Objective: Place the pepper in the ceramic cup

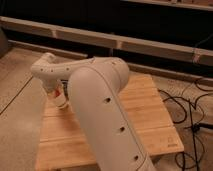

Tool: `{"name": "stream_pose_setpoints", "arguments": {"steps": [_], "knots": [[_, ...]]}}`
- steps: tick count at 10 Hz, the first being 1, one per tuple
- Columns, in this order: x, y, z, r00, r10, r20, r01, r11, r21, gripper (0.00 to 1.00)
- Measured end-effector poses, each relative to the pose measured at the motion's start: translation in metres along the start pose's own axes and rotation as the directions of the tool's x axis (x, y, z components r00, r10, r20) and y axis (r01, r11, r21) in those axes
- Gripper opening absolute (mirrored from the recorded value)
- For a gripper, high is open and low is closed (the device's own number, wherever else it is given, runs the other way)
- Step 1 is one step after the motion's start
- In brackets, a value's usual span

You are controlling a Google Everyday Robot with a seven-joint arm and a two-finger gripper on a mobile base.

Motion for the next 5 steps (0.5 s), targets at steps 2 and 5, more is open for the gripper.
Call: {"name": "stream_pose_setpoints", "arguments": {"steps": [2,5], "knots": [[-0.011,0.002,-0.019,0.998,-0.017,0.054,0.016,1.000,0.025,0.80],[-0.003,0.011,-0.019,0.998,0.002,0.064,-0.002,1.000,0.002,0.80]]}}
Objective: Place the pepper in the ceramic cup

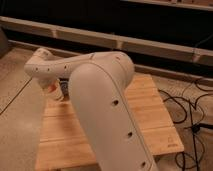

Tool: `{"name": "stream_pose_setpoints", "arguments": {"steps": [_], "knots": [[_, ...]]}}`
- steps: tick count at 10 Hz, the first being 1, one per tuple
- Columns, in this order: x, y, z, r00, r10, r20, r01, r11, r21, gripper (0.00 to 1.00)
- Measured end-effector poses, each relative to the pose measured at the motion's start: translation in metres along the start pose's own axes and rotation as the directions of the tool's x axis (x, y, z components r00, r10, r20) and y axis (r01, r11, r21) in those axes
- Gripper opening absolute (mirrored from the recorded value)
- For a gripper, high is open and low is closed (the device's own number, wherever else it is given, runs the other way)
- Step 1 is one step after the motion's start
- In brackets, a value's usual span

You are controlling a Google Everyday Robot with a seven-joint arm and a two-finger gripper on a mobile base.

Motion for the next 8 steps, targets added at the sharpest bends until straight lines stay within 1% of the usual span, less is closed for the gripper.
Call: {"name": "stream_pose_setpoints", "arguments": {"steps": [1,2,3,4,5,6,7,8], "knots": [[0.010,0.002,0.008,1.000,0.019,-0.022,-0.020,1.000,-0.019,0.79],[0.018,0.002,0.016,0.998,0.040,-0.042,-0.041,0.999,-0.034,0.75],[0.028,0.001,0.025,0.996,0.058,-0.069,-0.062,0.997,-0.046,0.65],[0.033,-0.001,0.030,0.994,0.072,-0.088,-0.076,0.996,-0.050,0.57],[0.038,-0.008,0.036,0.990,0.087,-0.108,-0.092,0.995,-0.045,0.43],[0.040,-0.013,0.040,0.989,0.089,-0.120,-0.095,0.995,-0.041,0.33],[0.039,-0.015,0.041,0.988,0.089,-0.124,-0.094,0.995,-0.039,0.30],[0.039,-0.016,0.043,0.988,0.087,-0.128,-0.092,0.995,-0.037,0.29]]}}
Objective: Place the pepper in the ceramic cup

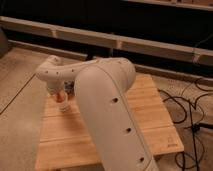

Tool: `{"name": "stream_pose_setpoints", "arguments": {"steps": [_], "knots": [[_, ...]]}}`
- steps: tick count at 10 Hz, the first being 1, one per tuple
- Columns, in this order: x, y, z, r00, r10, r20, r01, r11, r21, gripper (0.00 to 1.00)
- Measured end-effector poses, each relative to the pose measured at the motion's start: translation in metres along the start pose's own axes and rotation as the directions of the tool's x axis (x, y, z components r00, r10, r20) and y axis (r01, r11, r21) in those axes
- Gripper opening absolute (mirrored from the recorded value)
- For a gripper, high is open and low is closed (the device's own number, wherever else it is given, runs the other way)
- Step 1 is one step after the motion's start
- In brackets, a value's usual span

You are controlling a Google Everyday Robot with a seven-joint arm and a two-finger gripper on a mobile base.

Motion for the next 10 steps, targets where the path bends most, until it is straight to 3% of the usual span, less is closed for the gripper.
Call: {"name": "stream_pose_setpoints", "arguments": {"steps": [3,5,6,7,10], "knots": [[-0.006,0.002,-0.002,1.000,-0.005,0.004,0.005,1.000,0.001,0.29],[-0.016,0.004,-0.013,0.999,-0.019,0.032,0.019,1.000,0.011,0.29],[-0.019,0.005,-0.018,0.999,-0.027,0.044,0.026,1.000,0.016,0.34],[-0.022,0.007,-0.023,0.998,-0.033,0.057,0.032,0.999,0.020,0.47],[-0.032,0.014,-0.042,0.993,-0.059,0.102,0.055,0.998,0.036,0.60]]}}
